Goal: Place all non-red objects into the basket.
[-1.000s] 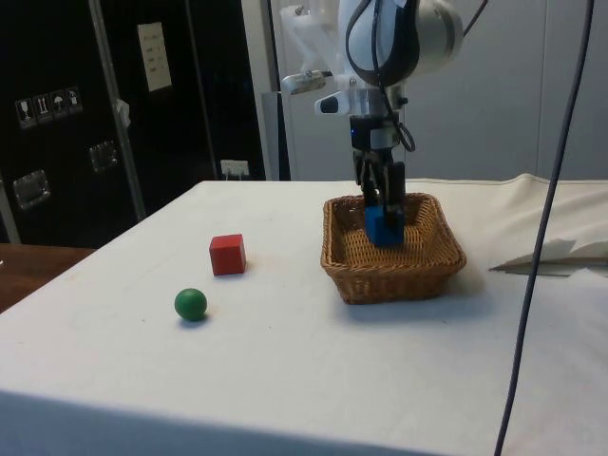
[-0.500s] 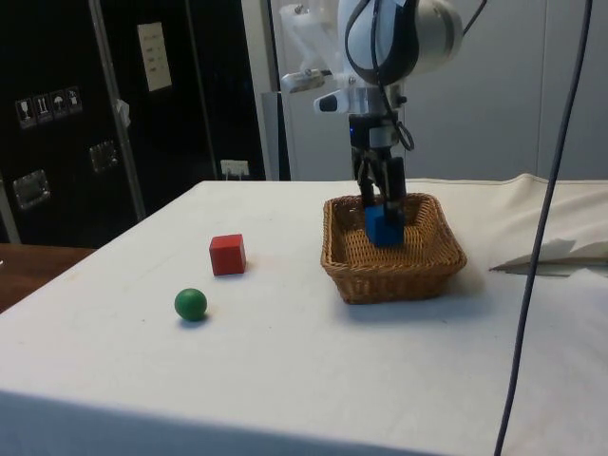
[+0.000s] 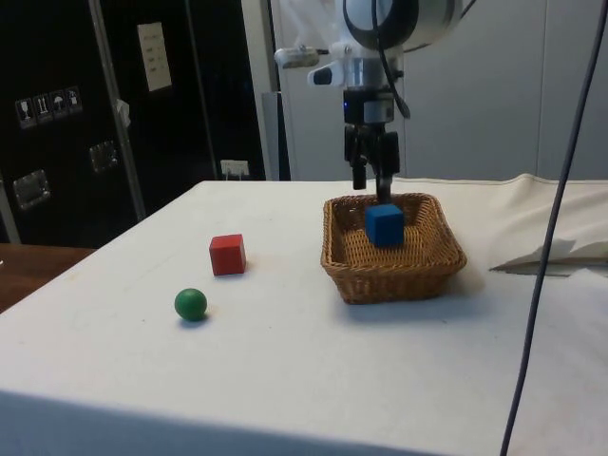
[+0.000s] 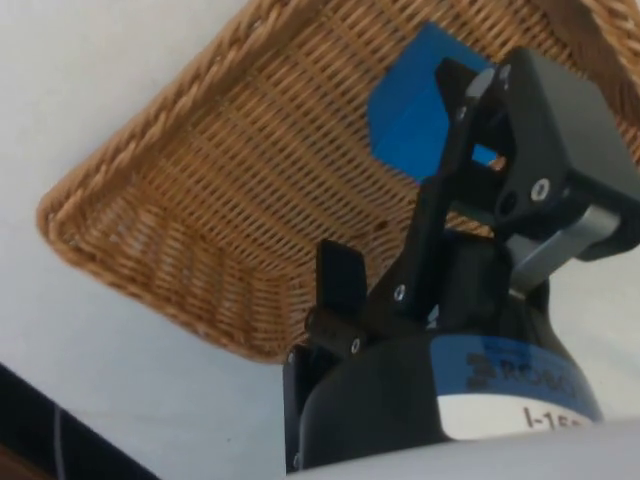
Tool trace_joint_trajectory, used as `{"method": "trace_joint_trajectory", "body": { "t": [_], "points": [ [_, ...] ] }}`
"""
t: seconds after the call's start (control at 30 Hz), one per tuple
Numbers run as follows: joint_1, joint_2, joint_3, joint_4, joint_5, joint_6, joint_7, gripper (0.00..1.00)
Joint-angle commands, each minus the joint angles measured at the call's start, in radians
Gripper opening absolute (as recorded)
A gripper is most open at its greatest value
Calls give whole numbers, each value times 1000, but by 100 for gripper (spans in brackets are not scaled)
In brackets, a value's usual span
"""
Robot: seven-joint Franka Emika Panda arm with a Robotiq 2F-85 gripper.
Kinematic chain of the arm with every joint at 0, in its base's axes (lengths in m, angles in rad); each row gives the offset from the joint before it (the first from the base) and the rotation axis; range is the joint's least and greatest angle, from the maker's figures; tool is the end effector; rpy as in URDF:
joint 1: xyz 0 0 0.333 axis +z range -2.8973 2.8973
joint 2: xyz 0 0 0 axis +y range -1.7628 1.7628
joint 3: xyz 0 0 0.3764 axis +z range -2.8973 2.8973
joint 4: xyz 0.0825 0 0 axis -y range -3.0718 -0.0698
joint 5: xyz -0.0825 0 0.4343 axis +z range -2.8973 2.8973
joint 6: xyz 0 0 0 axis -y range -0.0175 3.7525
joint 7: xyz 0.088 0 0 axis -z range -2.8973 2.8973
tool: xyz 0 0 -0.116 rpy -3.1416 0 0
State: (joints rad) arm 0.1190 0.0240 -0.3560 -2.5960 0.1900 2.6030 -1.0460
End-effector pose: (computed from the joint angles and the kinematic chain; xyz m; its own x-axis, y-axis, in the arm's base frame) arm 0.4515 -0.1128 0.2550 0.7986 0.5985 0.0636 0.6017 -0.7963 -0.0621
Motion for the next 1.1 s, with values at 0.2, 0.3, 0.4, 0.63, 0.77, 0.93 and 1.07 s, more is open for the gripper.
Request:
{"method": "trace_joint_trajectory", "body": {
  "t": [0.2, 0.3, 0.4, 0.63, 0.77, 0.93, 1.07],
  "points": [
    [7, -50, 30, 8, -4, -44, 31, 100],
    [8, -66, 45, 10, -4, -55, 43, 100],
    [9, -81, 60, 12, -1, -63, 54, 100],
    [14, -109, 104, 12, 6, -70, 94, 100],
    [17, -120, 134, 15, 6, -71, 122, 100],
    [22, -128, 172, 19, 7, -69, 158, 100],
    [25, -123, 200, 26, 9, -65, 181, 100]
  ]
}}
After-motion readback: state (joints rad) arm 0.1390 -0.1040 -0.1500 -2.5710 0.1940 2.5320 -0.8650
